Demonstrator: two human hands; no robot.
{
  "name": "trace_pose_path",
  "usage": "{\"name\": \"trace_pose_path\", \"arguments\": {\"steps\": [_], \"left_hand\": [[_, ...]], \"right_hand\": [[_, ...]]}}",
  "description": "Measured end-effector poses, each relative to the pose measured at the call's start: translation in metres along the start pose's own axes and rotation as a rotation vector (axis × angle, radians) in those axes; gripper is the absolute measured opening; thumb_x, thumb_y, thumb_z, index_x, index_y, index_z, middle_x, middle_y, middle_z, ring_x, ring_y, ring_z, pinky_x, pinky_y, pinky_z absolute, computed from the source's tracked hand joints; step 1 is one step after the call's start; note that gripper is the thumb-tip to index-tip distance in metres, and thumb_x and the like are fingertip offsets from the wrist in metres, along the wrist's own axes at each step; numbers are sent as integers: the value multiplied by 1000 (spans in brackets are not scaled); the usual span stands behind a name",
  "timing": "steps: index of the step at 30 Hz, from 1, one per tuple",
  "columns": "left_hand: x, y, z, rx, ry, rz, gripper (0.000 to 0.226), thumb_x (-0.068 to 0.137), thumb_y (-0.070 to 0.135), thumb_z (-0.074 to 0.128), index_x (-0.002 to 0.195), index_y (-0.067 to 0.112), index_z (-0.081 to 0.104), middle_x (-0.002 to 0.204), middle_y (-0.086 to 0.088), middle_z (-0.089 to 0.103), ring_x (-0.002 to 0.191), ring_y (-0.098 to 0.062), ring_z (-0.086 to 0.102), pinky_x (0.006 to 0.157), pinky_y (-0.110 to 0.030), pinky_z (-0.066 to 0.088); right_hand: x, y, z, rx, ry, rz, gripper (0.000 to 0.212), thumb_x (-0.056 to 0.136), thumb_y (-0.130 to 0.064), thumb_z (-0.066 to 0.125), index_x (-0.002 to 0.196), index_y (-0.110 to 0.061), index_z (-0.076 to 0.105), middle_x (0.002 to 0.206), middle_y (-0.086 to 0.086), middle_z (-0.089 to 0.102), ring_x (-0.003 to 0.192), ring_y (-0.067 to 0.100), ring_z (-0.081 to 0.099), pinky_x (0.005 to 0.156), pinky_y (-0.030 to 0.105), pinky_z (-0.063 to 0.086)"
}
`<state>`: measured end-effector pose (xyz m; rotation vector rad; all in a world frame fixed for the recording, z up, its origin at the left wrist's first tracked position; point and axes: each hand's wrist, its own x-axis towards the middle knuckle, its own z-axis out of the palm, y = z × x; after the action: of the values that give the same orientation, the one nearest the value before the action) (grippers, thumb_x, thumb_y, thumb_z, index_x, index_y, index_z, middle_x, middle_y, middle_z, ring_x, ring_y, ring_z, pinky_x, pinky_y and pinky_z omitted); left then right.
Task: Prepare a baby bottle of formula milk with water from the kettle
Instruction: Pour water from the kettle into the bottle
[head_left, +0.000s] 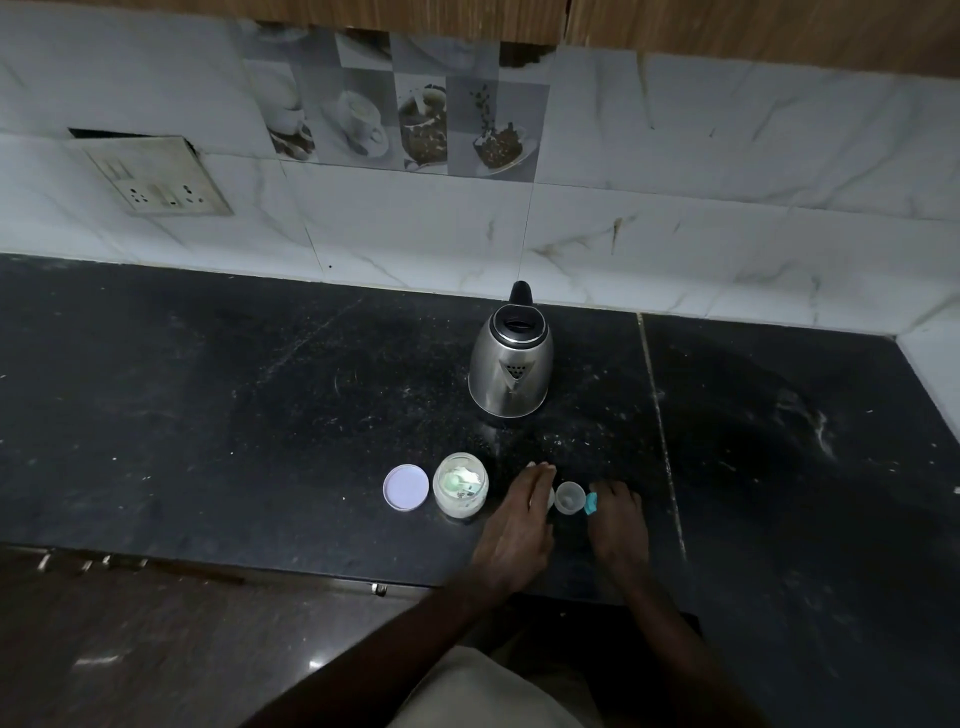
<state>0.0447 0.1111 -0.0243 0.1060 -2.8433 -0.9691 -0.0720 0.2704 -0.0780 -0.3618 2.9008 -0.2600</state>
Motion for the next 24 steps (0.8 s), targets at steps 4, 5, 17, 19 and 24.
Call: {"name": "trace_pose_path", "arguments": {"steps": [4,5,17,19,24], "left_hand": [[8,-5,4,-16,-43,-55,89,82,7,61,162,3,22,168,-18,25,159,-30,22,126,-43,30],[9,-4,4,-28,-36,-59,89,82,6,61,162,3,23,168,-18,26,158,-30,23,126,-43,31],[121,19,-99,-433,459,-440,76,84,11,69,153,10,35,151,-13,44,140,-25,41,116,-35,38],[150,9,-113,-442,454,-513,76,82,13,74,150,7,39,150,-16,45,141,-29,41,116,-37,35],[186,-22,-115,-481,337,-604,47,85,38,73,124,13,62,127,-10,64,120,-28,59,101,-42,50]], "right_hand": [[0,2,-10,34,-44,-29,51,78,-3,74,128,-9,68,127,14,65,115,35,60,98,42,50],[0,1,-13,46,-58,-37,54,79,-3,75,131,-9,67,130,14,63,117,35,60,101,42,49],[111,-136,-164,693,173,43,28,97,-31,67,99,-6,78,100,12,77,103,31,71,88,35,52],[144,-166,-187,705,63,62,48,103,-46,55,99,-4,78,103,15,75,107,33,69,85,34,47],[194,-197,-191,921,-216,175,58,90,-57,71,110,-2,71,110,16,74,86,25,70,75,33,55]]}}
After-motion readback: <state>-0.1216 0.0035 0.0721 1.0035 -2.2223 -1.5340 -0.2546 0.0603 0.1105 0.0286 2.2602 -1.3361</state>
